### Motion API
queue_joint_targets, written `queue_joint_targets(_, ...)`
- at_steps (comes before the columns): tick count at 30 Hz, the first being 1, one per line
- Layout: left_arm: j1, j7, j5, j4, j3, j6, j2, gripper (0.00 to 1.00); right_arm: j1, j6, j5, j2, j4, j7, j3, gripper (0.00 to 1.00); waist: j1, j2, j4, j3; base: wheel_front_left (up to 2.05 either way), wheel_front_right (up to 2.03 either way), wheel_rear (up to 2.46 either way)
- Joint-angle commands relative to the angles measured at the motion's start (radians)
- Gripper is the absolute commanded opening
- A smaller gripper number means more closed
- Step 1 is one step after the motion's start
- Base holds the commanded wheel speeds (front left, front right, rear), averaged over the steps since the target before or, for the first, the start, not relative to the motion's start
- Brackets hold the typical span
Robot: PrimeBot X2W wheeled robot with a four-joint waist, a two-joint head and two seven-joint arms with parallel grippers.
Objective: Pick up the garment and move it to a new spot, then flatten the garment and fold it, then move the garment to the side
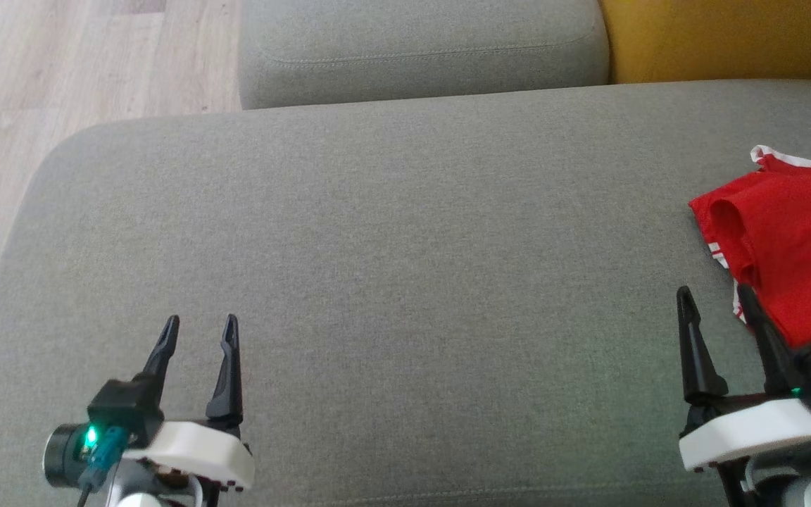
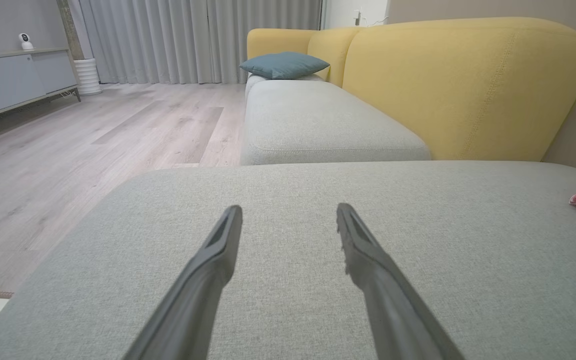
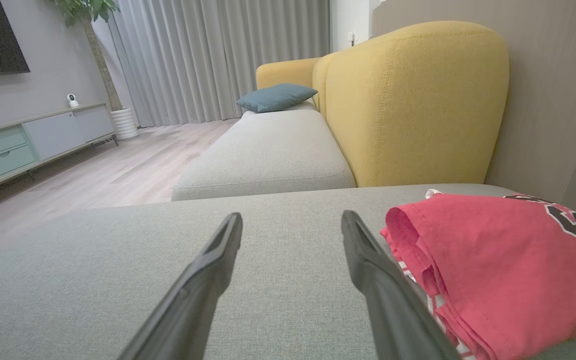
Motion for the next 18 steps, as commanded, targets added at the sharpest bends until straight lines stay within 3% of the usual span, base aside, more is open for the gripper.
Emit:
queue_joint_targets(1, -0.028, 0.003, -0.004, -0.041, 0.037, 0.009, 0.023, 1.00, -0.022, 0.007, -0.007, -0.006, -0.043, 0.003, 0.028, 1.00, 0.0001, -0.0001, -0.002, -0.002, 0.00, 0.00, 0.00)
queue_joint_targets(18, -0.035, 0.017, -0.004, -0.046, 0.026, 0.018, 0.033, 1.00, -0.023, 0.007, 0.009, -0.005, -0.045, -0.001, 0.032, 1.00, 0.0001, -0.0001, 0.003, 0.001, 0.00, 0.00, 0.00)
